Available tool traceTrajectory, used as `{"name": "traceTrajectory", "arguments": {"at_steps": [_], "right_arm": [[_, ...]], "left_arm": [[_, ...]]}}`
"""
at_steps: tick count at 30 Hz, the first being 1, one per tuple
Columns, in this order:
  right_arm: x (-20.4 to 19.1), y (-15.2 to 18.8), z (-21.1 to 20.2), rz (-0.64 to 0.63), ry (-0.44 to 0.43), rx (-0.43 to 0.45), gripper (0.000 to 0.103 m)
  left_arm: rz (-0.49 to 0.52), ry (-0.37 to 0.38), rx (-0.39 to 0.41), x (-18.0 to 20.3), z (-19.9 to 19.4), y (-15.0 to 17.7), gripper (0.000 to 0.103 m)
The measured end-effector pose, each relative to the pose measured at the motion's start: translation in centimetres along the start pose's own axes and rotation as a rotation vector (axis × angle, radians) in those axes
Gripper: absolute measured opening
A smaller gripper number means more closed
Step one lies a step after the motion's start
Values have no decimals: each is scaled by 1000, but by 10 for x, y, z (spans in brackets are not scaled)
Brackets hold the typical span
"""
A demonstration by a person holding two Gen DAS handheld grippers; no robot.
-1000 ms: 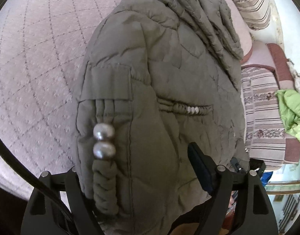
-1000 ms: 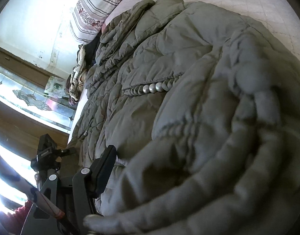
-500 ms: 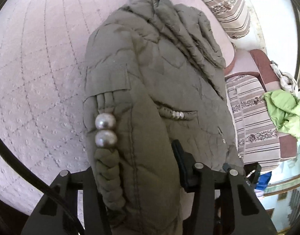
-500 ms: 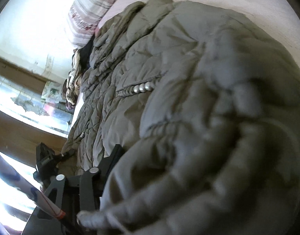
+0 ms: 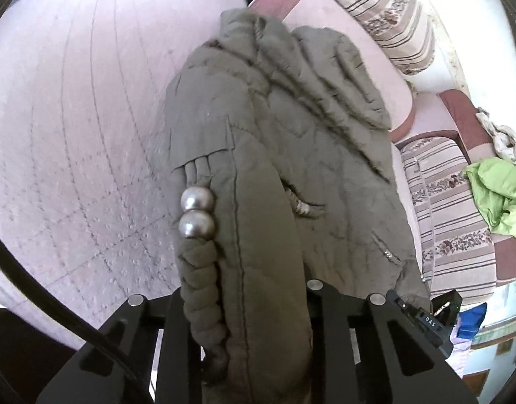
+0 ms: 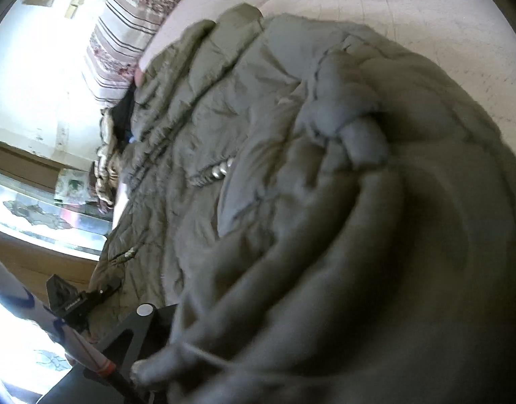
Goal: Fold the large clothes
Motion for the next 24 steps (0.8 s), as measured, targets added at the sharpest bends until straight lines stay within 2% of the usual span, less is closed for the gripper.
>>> {"name": "traceTrajectory", "arguments": {"at_steps": [5,9,14,17,21,24], "right_arm": [[-15,2,-27,-56,-38,27,16],[-20,9,-42,-92,-56,32,16],[-38,6,-56,-158,-67,38,16],[-60,-15,-67,-188,-87,63,16],[-102,-71,-74,-253,-91,133,16],[-131,-115,-69,-280,-66,202,16]], "left_arm": [[30,-36,6,14,-15,0,21],[20,-48,10,10,-28,0,21],[-14,-24,35,9,-41,-8,22],[-8,-2,83,24,-45,-35,22],[26,29,154,51,-47,-86,24],[35,19,201,66,-35,-132,26]]}}
Point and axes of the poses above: each gripper's, at about its wrist camera, not at the fingertips, and z roughly the way its jaws point, x to its right, y to its underside, the point moved 5 cm from there along z, roughly the way its jaws point, and after that the axes turned 8 degrees about y, right-handed, at the moved point
